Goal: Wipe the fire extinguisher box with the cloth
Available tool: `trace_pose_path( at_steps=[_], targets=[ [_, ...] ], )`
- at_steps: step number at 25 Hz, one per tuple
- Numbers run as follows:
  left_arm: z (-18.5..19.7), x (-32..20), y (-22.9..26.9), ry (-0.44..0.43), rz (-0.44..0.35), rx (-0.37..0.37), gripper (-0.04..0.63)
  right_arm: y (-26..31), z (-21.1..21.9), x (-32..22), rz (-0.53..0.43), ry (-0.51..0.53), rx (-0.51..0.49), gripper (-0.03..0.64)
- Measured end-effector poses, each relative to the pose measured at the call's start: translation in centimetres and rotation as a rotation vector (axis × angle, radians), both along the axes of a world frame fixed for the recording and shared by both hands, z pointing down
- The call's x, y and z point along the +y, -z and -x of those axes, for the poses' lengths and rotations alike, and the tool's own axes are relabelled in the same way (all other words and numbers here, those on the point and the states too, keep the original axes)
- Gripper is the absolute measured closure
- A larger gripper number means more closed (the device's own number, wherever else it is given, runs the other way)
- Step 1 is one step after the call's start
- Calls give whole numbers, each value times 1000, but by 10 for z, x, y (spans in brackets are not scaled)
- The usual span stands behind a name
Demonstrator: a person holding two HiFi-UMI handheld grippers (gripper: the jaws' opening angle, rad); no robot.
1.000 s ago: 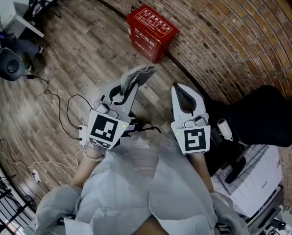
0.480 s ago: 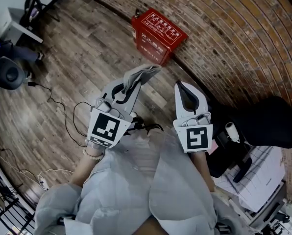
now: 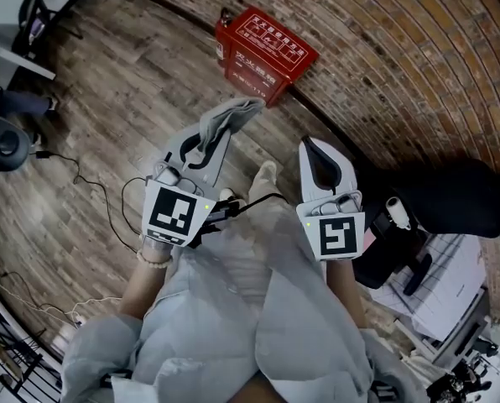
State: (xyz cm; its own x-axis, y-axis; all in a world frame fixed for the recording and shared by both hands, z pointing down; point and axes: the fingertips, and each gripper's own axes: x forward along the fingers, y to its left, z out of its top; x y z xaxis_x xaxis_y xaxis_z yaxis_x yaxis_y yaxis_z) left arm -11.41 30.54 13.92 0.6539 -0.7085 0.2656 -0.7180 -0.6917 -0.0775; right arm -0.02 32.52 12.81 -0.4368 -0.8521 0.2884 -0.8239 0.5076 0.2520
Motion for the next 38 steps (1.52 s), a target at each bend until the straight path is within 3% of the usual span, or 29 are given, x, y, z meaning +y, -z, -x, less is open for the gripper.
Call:
trace_pose_path(
  at_steps=[11, 15, 21, 29, 38],
  targets=[
    [-3, -62, -8, 12, 27, 23, 584, -9, 0, -74, 15, 35, -33, 611],
    [-3, -107, -12, 45, 51, 29, 584, -8, -1, -120, 0, 65, -37, 611],
    [-12, -183, -19, 104, 49, -28, 584, -18, -17, -194, 37, 114, -22, 611],
    [-32, -259, -27, 153, 79, 2, 584, -27, -31, -276, 67, 178, -4, 611],
    [-60, -293, -53, 106, 141, -18, 584, -61, -39, -309, 147, 197, -1, 611]
  ],
)
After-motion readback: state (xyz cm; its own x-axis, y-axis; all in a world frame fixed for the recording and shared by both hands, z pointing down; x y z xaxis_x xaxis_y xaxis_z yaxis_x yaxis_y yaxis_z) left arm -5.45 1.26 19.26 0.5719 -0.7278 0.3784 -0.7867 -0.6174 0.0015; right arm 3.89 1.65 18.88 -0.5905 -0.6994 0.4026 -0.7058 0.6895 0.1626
